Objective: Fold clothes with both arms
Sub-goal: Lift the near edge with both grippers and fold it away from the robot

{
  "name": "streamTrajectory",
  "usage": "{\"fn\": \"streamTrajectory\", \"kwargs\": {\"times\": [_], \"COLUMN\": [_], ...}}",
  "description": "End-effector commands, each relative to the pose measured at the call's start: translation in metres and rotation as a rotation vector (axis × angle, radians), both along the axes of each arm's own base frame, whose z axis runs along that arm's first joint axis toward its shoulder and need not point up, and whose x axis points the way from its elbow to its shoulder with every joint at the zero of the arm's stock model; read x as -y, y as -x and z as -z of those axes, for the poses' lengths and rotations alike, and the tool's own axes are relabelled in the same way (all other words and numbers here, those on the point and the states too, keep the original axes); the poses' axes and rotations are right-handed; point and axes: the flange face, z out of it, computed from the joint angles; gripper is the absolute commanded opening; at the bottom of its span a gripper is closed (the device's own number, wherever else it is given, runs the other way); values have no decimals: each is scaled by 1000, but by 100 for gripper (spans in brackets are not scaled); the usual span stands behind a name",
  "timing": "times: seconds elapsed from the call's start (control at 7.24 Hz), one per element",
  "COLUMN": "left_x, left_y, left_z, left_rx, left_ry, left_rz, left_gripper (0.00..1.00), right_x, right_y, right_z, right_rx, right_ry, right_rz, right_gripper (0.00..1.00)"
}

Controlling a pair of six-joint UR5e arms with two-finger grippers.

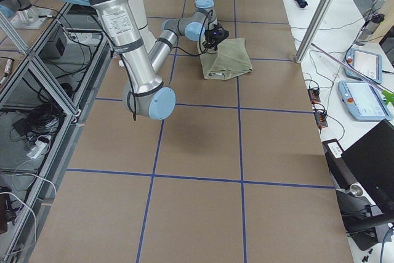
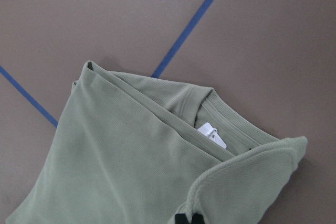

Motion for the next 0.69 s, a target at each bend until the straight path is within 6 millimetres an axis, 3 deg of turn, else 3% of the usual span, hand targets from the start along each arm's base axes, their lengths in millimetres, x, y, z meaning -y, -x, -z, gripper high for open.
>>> {"fn": "streamTrajectory", "kwargs": {"times": [0.0, 0.14, 0.28, 0.55], "left_x": [62, 78, 98, 120], "left_y": [4, -2, -11, -26], "left_z": [-17, -23, -27, -46], "left_rx": [83, 112, 113, 118], "left_ry": [-50, -52, -62, -60], "left_rz": [55, 64, 79, 92], "left_gripper": [0, 0, 0, 0], "right_x": [58, 89, 112, 132], "right_y": [30, 45, 52, 64], "right_z": [7, 5, -15, -21], "right_rx": [-46, -49, -37, -39], "right_ry": [13, 18, 14, 18], "right_rz": [-23, -42, -57, -56], "right_gripper": [0, 0, 0, 0]}}
